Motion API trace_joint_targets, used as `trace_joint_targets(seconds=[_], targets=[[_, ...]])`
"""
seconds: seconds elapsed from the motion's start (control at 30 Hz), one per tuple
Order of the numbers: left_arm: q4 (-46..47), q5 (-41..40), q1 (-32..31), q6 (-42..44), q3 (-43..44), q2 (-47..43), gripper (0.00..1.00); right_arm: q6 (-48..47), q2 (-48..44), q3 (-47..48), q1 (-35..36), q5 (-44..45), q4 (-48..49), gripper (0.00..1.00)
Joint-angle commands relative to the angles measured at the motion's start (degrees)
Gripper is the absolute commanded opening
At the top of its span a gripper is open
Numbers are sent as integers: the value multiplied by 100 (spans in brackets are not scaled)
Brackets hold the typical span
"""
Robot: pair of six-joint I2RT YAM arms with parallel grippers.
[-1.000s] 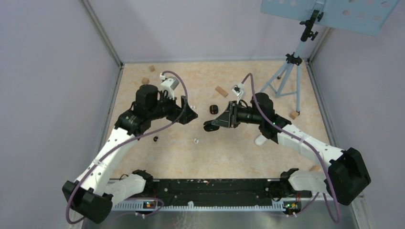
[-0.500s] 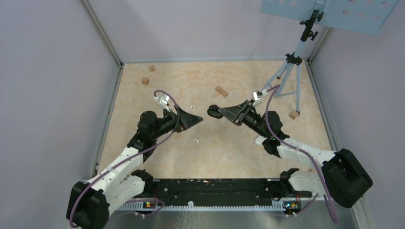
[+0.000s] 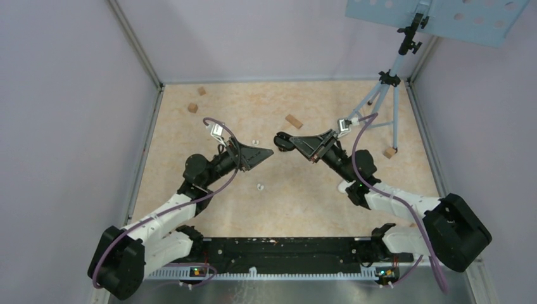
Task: Insert the wireless bluetooth earbuds into the charging case
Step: Pass from the right arm to the left
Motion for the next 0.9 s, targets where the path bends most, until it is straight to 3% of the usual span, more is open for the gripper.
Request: trace_joint_targets(seconds=[0.0, 0.27, 0.7, 0.87], targets=[[1000, -377, -165, 111, -23, 31, 95, 45, 117, 203, 135, 80, 472, 0], [1114, -300, -285, -6, 307, 457, 92, 56, 238, 254, 229, 97, 548, 0], [1133, -341, -303, 15, 393, 572, 65, 89, 311, 300, 274, 4, 622, 0], [1151, -326, -305, 43, 458, 607, 60, 97, 362, 328, 315, -44, 636, 0]])
